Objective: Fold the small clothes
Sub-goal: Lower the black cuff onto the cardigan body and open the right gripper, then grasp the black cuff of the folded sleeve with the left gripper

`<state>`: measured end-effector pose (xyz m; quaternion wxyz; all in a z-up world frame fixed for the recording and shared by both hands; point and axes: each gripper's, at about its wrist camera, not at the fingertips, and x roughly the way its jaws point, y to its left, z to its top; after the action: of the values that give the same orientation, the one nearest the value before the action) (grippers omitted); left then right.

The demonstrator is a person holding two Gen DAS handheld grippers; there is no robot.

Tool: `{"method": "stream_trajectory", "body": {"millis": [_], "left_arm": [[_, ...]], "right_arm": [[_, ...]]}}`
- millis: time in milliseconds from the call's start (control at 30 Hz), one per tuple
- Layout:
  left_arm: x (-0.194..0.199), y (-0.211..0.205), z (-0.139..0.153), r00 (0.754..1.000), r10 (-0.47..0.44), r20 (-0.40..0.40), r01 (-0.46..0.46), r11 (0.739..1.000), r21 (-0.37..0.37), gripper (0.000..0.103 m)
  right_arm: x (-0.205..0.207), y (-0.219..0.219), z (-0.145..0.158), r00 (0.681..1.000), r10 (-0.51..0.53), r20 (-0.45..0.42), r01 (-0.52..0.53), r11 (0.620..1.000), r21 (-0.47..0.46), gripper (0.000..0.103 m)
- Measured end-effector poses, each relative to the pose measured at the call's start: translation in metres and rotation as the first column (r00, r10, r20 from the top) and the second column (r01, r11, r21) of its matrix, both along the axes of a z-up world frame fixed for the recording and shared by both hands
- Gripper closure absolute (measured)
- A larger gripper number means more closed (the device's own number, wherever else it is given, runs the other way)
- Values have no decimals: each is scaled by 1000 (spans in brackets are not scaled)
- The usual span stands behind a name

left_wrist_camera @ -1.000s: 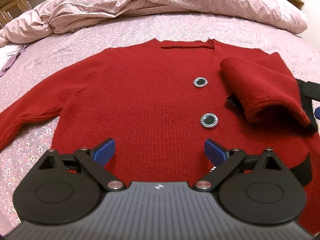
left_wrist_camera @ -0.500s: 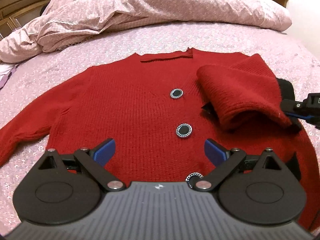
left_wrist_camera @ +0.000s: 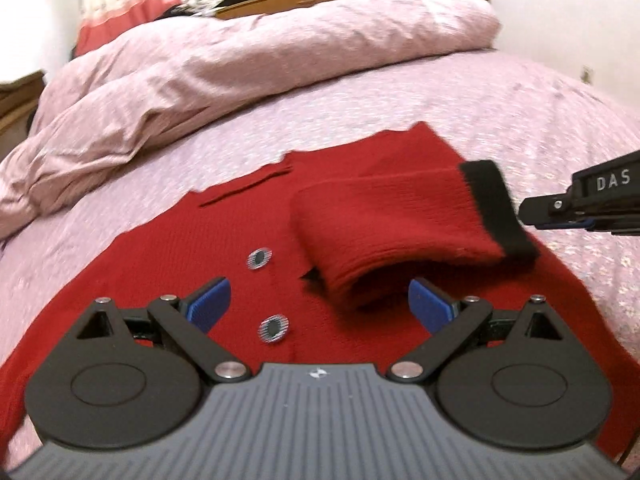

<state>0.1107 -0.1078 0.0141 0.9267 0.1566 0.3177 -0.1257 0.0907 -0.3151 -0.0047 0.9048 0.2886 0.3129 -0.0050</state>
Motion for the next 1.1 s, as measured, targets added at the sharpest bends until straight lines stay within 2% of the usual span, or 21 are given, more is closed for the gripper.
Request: {"method": "stream_trajectory", "body": {"millis": [133, 267, 333, 400, 433, 467, 633, 833, 933, 967, 1000, 1067, 1100], "left_arm": [[-3, -24, -6, 997, -75, 31, 73, 996, 56, 5], [-7, -47, -11, 990, -118, 81, 105, 983, 152, 5], [-8, -56, -12, 984, -151, 90, 134, 976, 172, 5], [-8, -64, -14, 980, -181, 86, 164, 971, 175, 5], [-8, -67, -16, 977, -194, 85, 176, 967, 183, 5], [-8, -71, -18, 975, -204, 87, 185, 963, 194, 5], [-2, -81, -32, 965, -250, 80, 223, 942, 252, 5], [4, -91, -46, 944, -322, 73, 283, 902, 327, 6], [6, -95, -50, 937, -340, 83, 293, 892, 345, 15], [7, -95, -50, 937, -339, 86, 291, 893, 343, 25], [8, -95, -49, 939, -332, 90, 286, 898, 334, 41], [11, -92, -43, 946, -312, 87, 275, 916, 293, 56], [13, -88, -39, 950, -299, 88, 269, 928, 258, 67]], "right_arm": [[-5, -9, -3, 1000, -14, -25, 14, 1000, -4, 89], [-12, -17, -7, 999, -27, -36, 28, 999, 26, 88], [-15, -20, -9, 999, -28, -42, 29, 999, 36, 85], [-17, -22, -12, 998, -32, -55, 34, 999, 30, 59], [-18, -23, -14, 998, -35, -60, 37, 999, 29, 32], [-19, -24, -16, 997, -41, -60, 43, 999, 34, 26], [-24, -33, -23, 999, -35, -32, 38, 994, 102, 26], [-22, -36, -27, 999, -32, -38, 36, 992, 122, 26], [-22, -37, -28, 999, -34, -41, 39, 991, 129, 26], [-22, -37, -28, 998, -36, -43, 41, 990, 131, 26], [-22, -38, -29, 998, -36, -44, 42, 990, 132, 26], [-22, -39, -29, 998, -37, -48, 43, 990, 132, 26], [-23, -39, -29, 998, -38, -48, 44, 990, 132, 26]]}}
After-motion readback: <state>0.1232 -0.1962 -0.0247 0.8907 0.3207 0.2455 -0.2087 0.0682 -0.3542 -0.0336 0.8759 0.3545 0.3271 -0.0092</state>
